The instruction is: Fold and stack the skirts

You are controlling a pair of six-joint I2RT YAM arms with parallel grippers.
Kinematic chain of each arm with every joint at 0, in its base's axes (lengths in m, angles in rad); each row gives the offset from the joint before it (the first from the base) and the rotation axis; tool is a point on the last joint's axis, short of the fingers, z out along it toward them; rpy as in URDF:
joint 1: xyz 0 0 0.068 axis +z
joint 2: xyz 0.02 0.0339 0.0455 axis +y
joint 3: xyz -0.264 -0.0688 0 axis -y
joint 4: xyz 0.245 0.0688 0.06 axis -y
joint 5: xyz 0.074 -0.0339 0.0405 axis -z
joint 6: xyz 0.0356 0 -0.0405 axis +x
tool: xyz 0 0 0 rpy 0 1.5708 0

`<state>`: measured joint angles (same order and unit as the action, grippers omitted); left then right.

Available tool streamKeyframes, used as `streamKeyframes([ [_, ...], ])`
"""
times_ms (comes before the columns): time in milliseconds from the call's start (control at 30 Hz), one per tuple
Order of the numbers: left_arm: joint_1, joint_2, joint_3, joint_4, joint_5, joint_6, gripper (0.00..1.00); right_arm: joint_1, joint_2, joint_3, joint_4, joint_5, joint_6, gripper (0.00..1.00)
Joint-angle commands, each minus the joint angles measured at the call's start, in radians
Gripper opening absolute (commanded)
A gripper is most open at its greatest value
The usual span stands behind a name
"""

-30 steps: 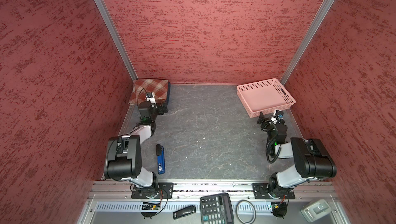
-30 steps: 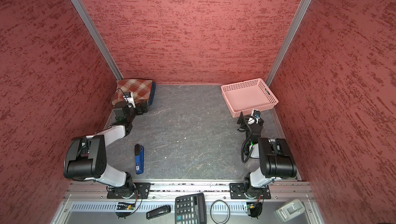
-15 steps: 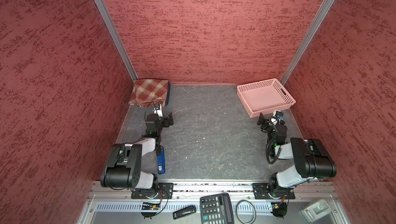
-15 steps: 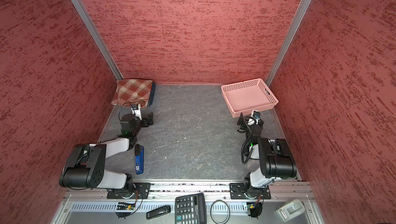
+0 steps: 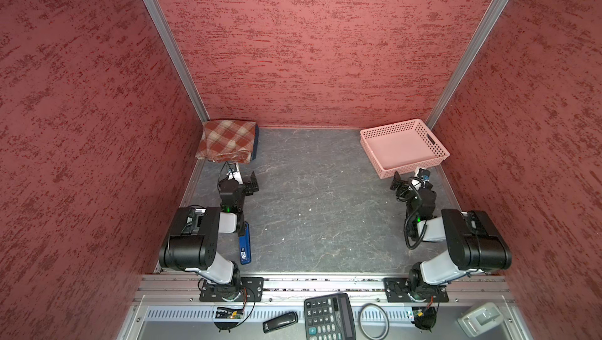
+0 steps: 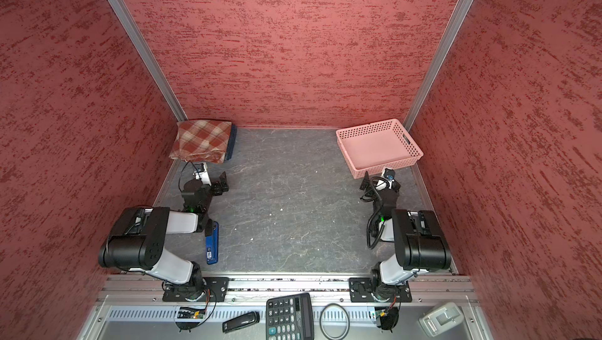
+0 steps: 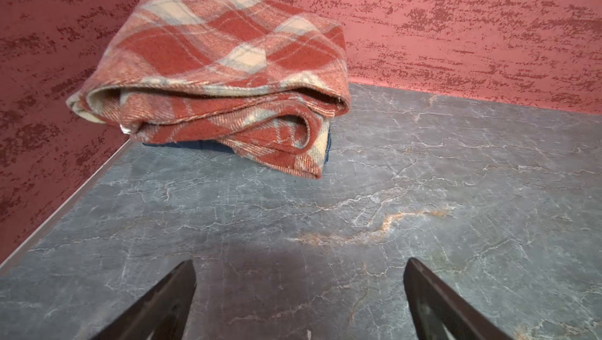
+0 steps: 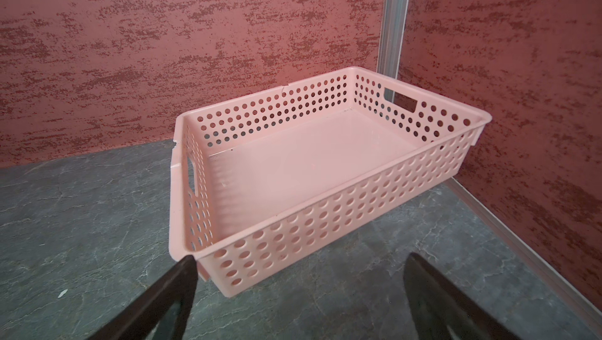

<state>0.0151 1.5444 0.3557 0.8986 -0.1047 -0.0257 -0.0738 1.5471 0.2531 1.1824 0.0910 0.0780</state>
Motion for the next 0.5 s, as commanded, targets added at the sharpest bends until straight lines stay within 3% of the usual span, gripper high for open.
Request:
streamKeyframes([
  [0, -0.010, -0.003, 0.008, 0.038, -0.021, 0.004, 1.00, 0.006, -0.001, 0.008, 0.012, 0.004, -0.010, 0.99],
  [467, -0.009, -0.007, 0.009, 0.029, -0.021, 0.002, 1.00, 0.012, 0.002, 0.027, -0.022, 0.007, -0.020, 0.99],
])
